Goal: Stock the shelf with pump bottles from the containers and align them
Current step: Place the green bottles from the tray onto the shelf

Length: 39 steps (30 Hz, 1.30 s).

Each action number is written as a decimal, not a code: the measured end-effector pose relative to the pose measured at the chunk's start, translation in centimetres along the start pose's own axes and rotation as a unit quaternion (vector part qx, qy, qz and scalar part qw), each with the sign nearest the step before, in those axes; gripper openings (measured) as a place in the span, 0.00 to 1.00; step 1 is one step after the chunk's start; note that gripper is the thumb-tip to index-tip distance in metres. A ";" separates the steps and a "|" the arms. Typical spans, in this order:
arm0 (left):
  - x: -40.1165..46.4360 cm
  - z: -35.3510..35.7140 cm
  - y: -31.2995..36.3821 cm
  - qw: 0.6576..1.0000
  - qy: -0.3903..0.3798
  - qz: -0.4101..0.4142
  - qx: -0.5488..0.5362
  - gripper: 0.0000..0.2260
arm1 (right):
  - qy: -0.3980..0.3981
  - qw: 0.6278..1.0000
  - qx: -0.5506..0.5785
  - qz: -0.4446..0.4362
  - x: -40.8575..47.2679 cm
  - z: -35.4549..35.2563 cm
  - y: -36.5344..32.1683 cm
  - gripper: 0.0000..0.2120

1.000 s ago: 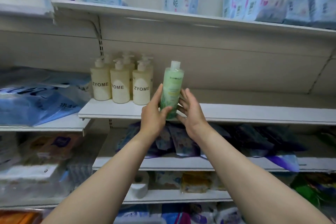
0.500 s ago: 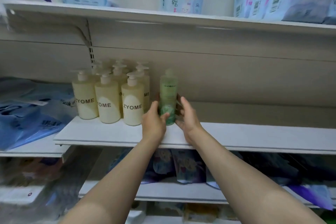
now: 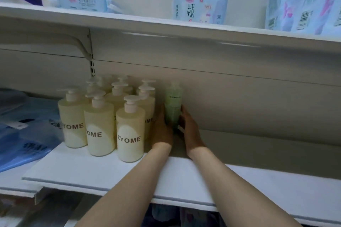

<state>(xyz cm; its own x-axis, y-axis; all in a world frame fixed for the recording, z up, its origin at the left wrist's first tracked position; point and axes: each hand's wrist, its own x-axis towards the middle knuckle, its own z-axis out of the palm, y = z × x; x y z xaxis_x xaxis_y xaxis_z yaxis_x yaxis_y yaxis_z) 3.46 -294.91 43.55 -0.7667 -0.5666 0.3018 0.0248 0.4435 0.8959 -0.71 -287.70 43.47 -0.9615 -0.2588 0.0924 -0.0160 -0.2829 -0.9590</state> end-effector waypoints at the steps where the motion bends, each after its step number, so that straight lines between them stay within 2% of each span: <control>1: 0.4 0.3 -0.1 1.000 0.004 -0.005 -0.027 0.24 | -0.005 1.000 0.009 -0.004 0.3 -0.1 0.2 0.13; 3: 0.7 0.6 -0.4 0.998 0.007 -0.011 -0.059 0.25 | -0.007 1.000 0.012 -0.016 0.8 -0.3 0.5 0.13; 8: 0.0 0.2 0.0 0.999 -0.005 -0.023 -0.024 0.28 | 0.033 0.998 0.050 -0.016 0.9 -0.9 1.2 0.14; 15: -1.0 -0.1 0.2 0.997 0.032 -0.066 -0.016 0.19 | 0.090 0.994 0.055 -0.014 0.9 -0.7 1.6 0.18; 23: 0.0 0.4 -0.2 0.994 -0.017 -0.094 -0.045 0.24 | 0.029 0.999 0.030 -0.008 1.0 -0.6 1.7 0.11; 29: 1.0 0.5 -0.7 0.992 -0.028 -0.105 -0.068 0.24 | -0.004 1.000 -0.001 0.004 1.1 -0.3 2.0 0.09; 39: 1.6 1.6 -1.7 0.990 -0.038 -0.116 -0.065 0.26 | -0.016 0.997 -0.068 0.022 1.5 -0.3 2.6 0.15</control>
<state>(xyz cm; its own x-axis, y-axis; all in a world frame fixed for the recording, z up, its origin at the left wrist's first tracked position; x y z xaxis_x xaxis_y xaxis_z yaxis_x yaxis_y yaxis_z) 1.16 -295.47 42.01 -0.8076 -0.5864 0.0619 -0.0789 0.2115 0.9742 -2.25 -288.58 41.07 -0.9531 -0.2978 0.0548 -0.0121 -0.1432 -0.9896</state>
